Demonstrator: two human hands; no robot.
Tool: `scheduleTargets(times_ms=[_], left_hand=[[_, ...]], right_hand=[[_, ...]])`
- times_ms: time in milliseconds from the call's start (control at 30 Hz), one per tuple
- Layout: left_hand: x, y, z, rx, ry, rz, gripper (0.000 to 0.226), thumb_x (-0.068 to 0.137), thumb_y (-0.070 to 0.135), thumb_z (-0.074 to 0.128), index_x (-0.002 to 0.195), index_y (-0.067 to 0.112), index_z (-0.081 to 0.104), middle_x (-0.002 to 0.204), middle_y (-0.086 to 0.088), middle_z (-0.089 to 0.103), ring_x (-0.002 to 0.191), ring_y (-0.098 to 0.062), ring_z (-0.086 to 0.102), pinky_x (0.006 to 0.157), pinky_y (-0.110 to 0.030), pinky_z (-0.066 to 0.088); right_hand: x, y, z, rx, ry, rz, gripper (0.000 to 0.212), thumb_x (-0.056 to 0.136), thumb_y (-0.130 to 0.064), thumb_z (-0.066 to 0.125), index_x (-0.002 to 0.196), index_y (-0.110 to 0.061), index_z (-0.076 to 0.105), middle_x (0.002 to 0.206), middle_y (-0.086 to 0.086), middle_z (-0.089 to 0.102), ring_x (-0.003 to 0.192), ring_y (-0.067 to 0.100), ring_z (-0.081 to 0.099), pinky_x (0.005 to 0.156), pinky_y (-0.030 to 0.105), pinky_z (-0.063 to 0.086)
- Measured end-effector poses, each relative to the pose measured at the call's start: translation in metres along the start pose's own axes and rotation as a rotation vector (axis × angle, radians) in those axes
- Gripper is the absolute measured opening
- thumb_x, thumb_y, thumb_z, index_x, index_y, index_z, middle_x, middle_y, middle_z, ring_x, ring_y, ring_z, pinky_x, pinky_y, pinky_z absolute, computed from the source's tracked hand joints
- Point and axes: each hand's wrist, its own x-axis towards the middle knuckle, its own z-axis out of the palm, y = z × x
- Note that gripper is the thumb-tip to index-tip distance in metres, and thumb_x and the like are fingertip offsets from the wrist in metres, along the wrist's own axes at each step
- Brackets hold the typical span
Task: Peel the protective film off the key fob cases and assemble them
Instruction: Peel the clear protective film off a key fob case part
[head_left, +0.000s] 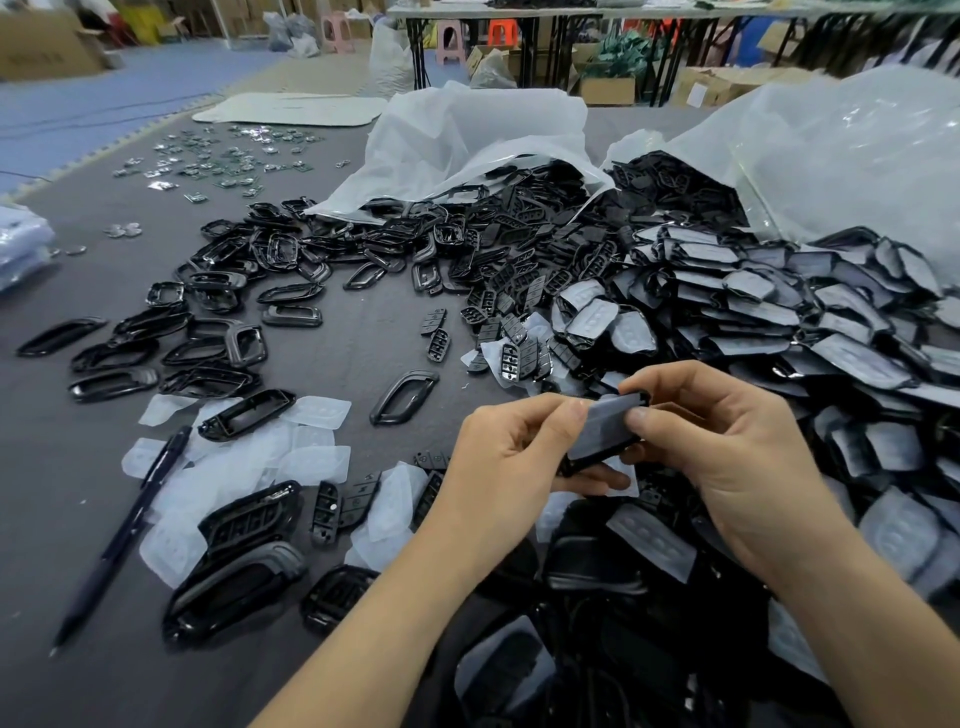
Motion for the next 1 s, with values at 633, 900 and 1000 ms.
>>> scheduleTargets(times_ms=[633,900,1000], left_hand=[[0.0003,-0.0031,0.0007,0.044,-0.034,0.027,0.024,0.095,-0.001,0.054,0.102,0.017,0.068,0.085,-0.008,0.074,0.070,-0.023,0.073,0.064,-0.023,0.056],[0.0004,-0.0011,0.0018,0.031,-0.036,0.005,0.026,0.097,-0.002,0.048,0.102,0.015,0.067,0.080,-0.002,0.073,0.067,-0.020,0.072,0.062,-0.021,0.055],[0.0006,-0.0015,0.0023,0.028,-0.029,-0.001,0.027,0.098,0.000,0.046,0.103,0.016,0.067,0.083,-0.003,0.073,0.068,-0.023,0.072,0.061,-0.022,0.056]], right_hand=[[0.0016,0.0037,-0.0025,0.123,0.006,0.084,0.036,0.084,0.006,0.056,0.069,-0.023,0.072,0.069,0.002,0.068,0.066,0.014,0.065,0.058,0.023,0.053],[0.0009,0.0025,0.0000,0.123,0.037,0.084,0.040,0.084,0.009,0.055,0.065,-0.022,0.070,0.065,0.001,0.066,0.062,0.014,0.063,0.057,0.023,0.054],[0.0003,0.0026,0.0005,0.118,0.055,0.085,0.039,0.084,0.009,0.054,0.065,-0.021,0.069,0.064,0.001,0.065,0.061,0.014,0.062,0.056,0.023,0.053]])
